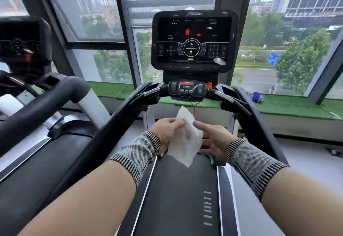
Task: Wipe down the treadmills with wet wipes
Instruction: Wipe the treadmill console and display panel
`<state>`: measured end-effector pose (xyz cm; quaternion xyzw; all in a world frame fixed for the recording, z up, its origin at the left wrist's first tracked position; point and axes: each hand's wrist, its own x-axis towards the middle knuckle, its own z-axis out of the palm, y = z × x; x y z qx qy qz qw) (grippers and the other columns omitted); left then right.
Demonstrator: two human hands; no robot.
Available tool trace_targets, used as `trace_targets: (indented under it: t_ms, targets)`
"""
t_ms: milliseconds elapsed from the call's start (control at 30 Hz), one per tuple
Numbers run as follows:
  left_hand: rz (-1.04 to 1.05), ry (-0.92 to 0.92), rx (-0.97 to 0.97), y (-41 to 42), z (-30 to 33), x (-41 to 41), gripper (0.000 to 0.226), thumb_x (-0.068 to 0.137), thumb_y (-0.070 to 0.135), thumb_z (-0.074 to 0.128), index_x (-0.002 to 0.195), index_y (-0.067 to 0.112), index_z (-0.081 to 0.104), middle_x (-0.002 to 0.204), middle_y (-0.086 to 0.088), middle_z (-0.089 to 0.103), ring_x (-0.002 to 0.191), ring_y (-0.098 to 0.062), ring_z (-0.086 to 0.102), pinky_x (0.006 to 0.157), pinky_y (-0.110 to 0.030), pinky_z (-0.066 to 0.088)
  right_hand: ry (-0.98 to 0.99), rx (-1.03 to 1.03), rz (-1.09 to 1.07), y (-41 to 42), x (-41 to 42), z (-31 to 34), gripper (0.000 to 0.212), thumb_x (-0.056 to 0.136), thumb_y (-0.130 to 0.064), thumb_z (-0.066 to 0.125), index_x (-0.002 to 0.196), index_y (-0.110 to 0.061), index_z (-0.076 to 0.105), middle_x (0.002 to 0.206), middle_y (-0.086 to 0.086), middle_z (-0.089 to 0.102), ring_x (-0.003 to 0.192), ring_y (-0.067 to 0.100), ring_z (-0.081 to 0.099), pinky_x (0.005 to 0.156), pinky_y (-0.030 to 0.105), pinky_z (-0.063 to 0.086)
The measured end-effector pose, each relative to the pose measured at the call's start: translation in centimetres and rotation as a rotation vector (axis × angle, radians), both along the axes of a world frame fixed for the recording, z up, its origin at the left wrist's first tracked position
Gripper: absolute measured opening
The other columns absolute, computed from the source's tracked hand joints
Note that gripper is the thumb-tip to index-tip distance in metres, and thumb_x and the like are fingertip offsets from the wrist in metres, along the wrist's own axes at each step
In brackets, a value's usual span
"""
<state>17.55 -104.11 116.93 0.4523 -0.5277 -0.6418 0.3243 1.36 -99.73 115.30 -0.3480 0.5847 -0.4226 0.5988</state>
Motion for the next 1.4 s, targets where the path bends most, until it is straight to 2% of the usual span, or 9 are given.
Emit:
trace_targets:
  t_ms: [167,433,567,733,900,1000,1067,1233,1400]
  targets:
    - [-0.033,0.053,0.055,-6.4,-0.6,-0.5,0.012,0.096,0.01,0.054,0.095,0.005,0.064,0.082,-0.009,0.069,0.064,-0.018,0.067,0.054,-0.028,0.057,-0.074,-0.054,-0.14,-6.1,-0.1,-0.3,0.016,0.083,-0.004,0.067,0.099,-0.002,0.065,0.085,0.014,0.072,0.074,0.028,0.067,0.076,0.044,0.056]
    - [-0.069,-0.113,-0.014,-19.9,-2.9,-0.2,0.021,0.098,0.015,0.052,0.08,0.009,0.059,0.073,-0.006,0.059,0.059,-0.016,0.057,0.049,-0.025,0.051,-0.082,-0.055,-0.312,-16.5,0.7,-1.4,0.014,0.092,-0.006,0.056,0.103,0.0,0.064,0.097,0.018,0.069,0.083,0.029,0.066,0.082,0.046,0.055]
    - [-0.261,-0.141,0.09,-23.8,-3.9,-0.3,0.011,0.098,0.016,0.052,0.091,0.01,0.058,0.077,-0.006,0.063,0.062,-0.017,0.061,0.053,-0.028,0.054,0.026,-0.081,-0.351,-19.9,0.4,-2.5,0.011,0.09,-0.003,0.058,0.098,-0.004,0.065,0.098,0.02,0.07,0.09,0.036,0.067,0.084,0.053,0.054]
    - [-0.272,-0.031,0.062,-27.4,-3.5,-2.2,0.021,0.094,-0.003,0.048,0.082,0.01,0.06,0.073,-0.004,0.063,0.056,-0.012,0.061,0.052,-0.027,0.055,0.122,-0.098,-0.412,-22.5,-2.4,-2.7,0.028,0.086,0.011,0.051,0.068,-0.009,0.058,0.067,0.008,0.059,0.055,0.014,0.059,0.044,0.022,0.047]
    - [-0.248,-0.072,0.118,-29.1,-2.4,-7.1,0.021,0.091,0.005,0.043,0.077,0.007,0.059,0.075,-0.008,0.062,0.06,-0.019,0.062,0.051,-0.029,0.054,0.336,-0.161,-0.556,-24.1,-6.0,-3.1,0.024,0.087,-0.007,0.056,0.067,0.001,0.066,0.083,0.019,0.065,0.083,0.032,0.06,0.067,0.03,0.047]
    - [-0.296,-0.196,-0.072,-29.9,-2.4,-10.6,0.019,0.092,0.009,0.052,0.075,0.01,0.06,0.074,-0.007,0.06,0.058,-0.013,0.061,0.049,-0.026,0.053,0.879,-0.302,-0.505,-24.7,-8.3,-3.0,0.018,0.084,-0.025,0.064,0.084,-0.01,0.075,0.101,0.004,0.066,0.104,0.023,0.057,0.095,0.028,0.04]
    - [-0.306,-0.244,-0.208,-30.3,-2.3,-12.9,0.018,0.089,0.0,0.054,0.076,0.011,0.06,0.07,-0.005,0.056,0.053,-0.011,0.057,0.048,-0.023,0.053,1.198,-0.421,-0.463,-25.0,-9.9,-2.9,0.035,0.079,-0.039,0.062,0.104,-0.017,0.072,0.111,-0.002,0.063,0.108,0.021,0.051,0.099,0.021,0.031]
    - [-0.252,-0.168,-0.168,-31.1,-2.4,-17.8,0.013,0.087,0.0,0.061,0.083,0.012,0.058,0.079,-0.008,0.058,0.064,-0.016,0.06,0.068,-0.035,0.058,1.178,-0.589,-0.303,-26.5,-13.2,-3.7,0.031,0.079,-0.029,0.075,0.106,-0.014,0.071,0.099,0.002,0.07,0.085,0.017,0.065,0.083,0.027,0.051]
    - [-0.157,-0.253,-0.264,-32.5,-2.5,-19.6,0.011,0.085,0.009,0.067,0.09,0.017,0.06,0.088,-0.007,0.07,0.076,-0.014,0.066,0.066,-0.024,0.055,1.025,-0.518,-0.27,-28.5,-16.4,-4.3,0.014,0.084,-0.019,0.068,0.097,-0.021,0.073,0.084,-0.007,0.07,0.074,0.007,0.06,0.068,0.005,0.037]
